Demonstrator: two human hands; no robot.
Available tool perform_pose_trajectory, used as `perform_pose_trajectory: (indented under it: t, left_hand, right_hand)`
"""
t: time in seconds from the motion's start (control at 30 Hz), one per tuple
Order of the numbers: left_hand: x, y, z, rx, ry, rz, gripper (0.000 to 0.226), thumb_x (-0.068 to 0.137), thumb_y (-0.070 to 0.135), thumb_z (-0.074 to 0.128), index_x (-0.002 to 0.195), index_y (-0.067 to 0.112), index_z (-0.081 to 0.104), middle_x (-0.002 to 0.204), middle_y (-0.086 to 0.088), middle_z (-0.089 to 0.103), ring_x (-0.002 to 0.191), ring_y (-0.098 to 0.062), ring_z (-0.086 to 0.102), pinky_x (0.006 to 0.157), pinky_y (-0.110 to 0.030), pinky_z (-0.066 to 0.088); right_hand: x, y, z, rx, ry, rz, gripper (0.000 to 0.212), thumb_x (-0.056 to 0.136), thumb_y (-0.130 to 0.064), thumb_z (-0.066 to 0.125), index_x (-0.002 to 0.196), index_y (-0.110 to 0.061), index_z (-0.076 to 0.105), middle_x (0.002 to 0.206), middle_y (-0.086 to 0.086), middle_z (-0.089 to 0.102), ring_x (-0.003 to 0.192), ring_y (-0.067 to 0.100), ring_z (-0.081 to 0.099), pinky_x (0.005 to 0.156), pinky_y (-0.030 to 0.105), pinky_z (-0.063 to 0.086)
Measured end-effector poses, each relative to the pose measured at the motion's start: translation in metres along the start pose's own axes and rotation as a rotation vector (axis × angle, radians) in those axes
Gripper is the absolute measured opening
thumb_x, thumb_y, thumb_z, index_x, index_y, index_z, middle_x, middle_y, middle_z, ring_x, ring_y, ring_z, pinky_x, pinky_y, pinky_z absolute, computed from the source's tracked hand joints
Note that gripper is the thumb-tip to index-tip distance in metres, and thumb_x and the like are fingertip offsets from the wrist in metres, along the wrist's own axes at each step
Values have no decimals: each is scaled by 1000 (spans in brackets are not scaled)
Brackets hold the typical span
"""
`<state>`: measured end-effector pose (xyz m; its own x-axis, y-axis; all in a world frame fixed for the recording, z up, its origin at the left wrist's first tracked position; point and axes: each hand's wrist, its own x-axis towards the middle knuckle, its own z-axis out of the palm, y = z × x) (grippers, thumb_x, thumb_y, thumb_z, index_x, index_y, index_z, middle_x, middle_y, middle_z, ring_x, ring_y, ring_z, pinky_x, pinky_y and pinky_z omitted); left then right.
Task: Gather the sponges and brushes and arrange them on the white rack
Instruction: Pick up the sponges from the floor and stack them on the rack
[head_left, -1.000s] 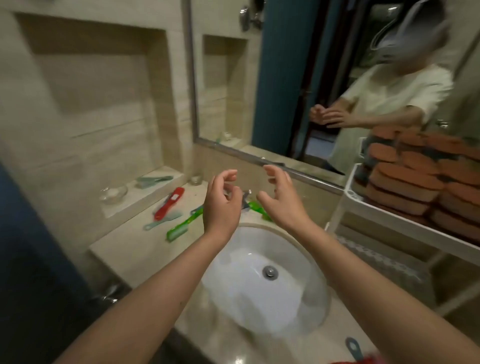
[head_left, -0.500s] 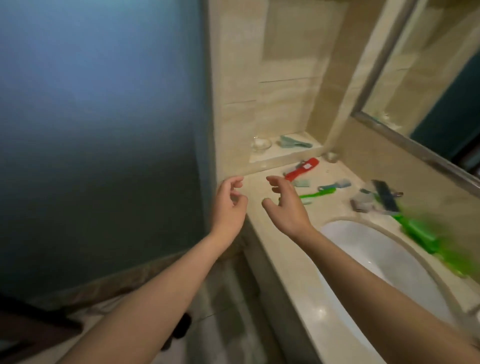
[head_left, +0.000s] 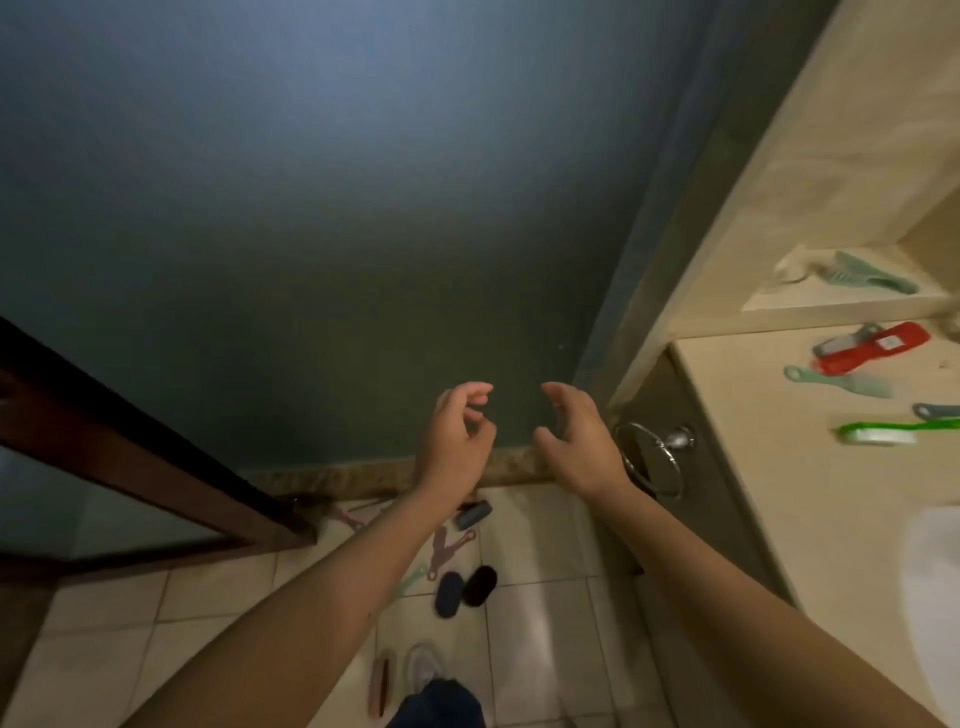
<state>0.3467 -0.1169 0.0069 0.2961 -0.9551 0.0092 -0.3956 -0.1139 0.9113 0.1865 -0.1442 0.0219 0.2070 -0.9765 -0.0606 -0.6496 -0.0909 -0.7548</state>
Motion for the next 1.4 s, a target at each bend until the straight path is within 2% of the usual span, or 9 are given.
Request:
perform_pose_trajectory:
  t: [0.17, 0.27, 0.33, 0.47, 0.57, 0.7, 0.93, 1.27, 1.4]
  left_hand:
    - [3, -65, -18, 86, -81, -112, 43, 87, 7, 57, 117, 36, 53, 110, 16, 54, 93, -2, 56, 79, -22, 49]
    - [-2, -101, -13, 104, -131, -203, 41, 87, 9, 58, 114, 40, 51, 109, 19, 56, 90, 4, 56, 65, -5, 44]
    - [-3, -125, -3, 116, -163, -237, 42, 87, 9, 59, 113, 40, 49, 107, 24, 53, 88, 12, 53, 66, -1, 40]
    - [4, -183, 23, 181, -234, -281, 44, 89, 16, 59, 113, 49, 44, 112, 19, 47, 92, 15, 49, 72, -5, 39]
    - [11, -237, 50, 226, -248, -342, 41, 89, 15, 59, 127, 31, 50, 123, 9, 49, 100, -1, 52, 83, -19, 47]
    - [8, -314, 88, 213, -252, -438, 44, 90, 10, 57, 131, 24, 49, 126, 10, 47, 109, -5, 52, 84, -14, 42]
    - [30, -445, 150, 273, -208, -527, 45, 90, 11, 59, 132, 22, 50, 131, 1, 47, 109, -16, 54, 92, -41, 50]
    - [68, -583, 221, 288, -163, -465, 46, 85, 16, 63, 129, 21, 51, 132, -1, 47, 113, -15, 52, 83, -39, 53]
    - [89, -629, 240, 409, -215, -313, 56, 76, 24, 58, 131, 18, 50, 137, -3, 45, 120, -20, 48, 89, -27, 39]
  right_hand:
    - [3, 17, 62, 26, -75, 104, 56, 88, -20, 61, 140, -22, 42, 140, -1, 45, 126, 14, 48, 104, 34, 44]
    - [4, 40, 91, 21, -109, 180, 54, 87, -21, 62, 138, -21, 44, 140, 0, 45, 125, 16, 48, 101, 28, 41]
    - [7, 60, 110, 6, -137, 229, 53, 87, -20, 62, 137, -22, 45, 139, -1, 46, 124, 14, 47, 96, 24, 39]
    - [22, 110, 151, -12, -207, 306, 54, 88, -20, 61, 139, -23, 43, 141, -3, 46, 124, 14, 48, 98, 28, 42]
    - [42, 157, 187, 4, -250, 344, 55, 88, -17, 61, 140, -21, 43, 142, 0, 46, 124, 16, 48, 102, 34, 44]
    - [64, 226, 248, 24, -299, 391, 54, 88, -15, 61, 139, -19, 44, 140, 2, 46, 122, 17, 49, 101, 34, 44]
    - [96, 336, 350, -6, -361, 387, 53, 87, -16, 59, 138, -20, 44, 140, 2, 45, 122, 19, 49, 99, 35, 45]
    - [140, 446, 456, -68, -385, 311, 59, 86, -17, 63, 141, -20, 41, 143, 1, 44, 128, 21, 46, 100, 36, 45]
    - [161, 483, 492, -107, -444, 192, 65, 80, -11, 67, 139, -23, 42, 140, -1, 47, 130, 20, 43, 102, 39, 45]
